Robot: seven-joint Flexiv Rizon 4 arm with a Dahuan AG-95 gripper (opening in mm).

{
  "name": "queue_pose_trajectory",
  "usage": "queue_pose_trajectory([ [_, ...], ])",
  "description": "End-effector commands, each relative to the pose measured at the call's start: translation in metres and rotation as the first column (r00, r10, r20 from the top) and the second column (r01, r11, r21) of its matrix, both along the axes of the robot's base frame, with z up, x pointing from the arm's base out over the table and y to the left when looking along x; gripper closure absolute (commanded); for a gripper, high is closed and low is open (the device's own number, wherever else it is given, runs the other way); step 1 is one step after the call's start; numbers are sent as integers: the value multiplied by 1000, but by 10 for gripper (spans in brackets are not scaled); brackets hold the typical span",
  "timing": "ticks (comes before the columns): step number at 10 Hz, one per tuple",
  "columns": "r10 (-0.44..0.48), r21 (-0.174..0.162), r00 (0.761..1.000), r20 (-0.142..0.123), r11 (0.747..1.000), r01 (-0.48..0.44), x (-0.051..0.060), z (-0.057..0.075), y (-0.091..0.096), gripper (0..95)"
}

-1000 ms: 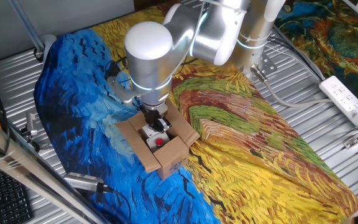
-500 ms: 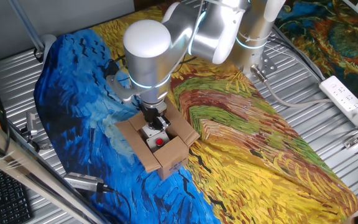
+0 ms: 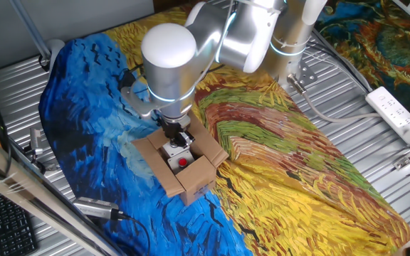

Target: Open a box

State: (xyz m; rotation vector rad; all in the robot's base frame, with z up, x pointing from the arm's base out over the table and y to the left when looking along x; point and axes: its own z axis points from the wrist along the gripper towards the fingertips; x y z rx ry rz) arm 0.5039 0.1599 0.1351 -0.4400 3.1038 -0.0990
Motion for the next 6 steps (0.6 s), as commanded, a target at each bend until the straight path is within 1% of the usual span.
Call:
queue_pose_trajectory([
  [1, 7, -4, 1000, 0, 1000, -7, -1, 1, -2, 950],
  [3, 13, -10, 1000, -2, 1000, -13, 1, 3, -3, 950],
  [6, 23, -3, 1000, -9, 1000, -23, 6, 11, -8, 950],
])
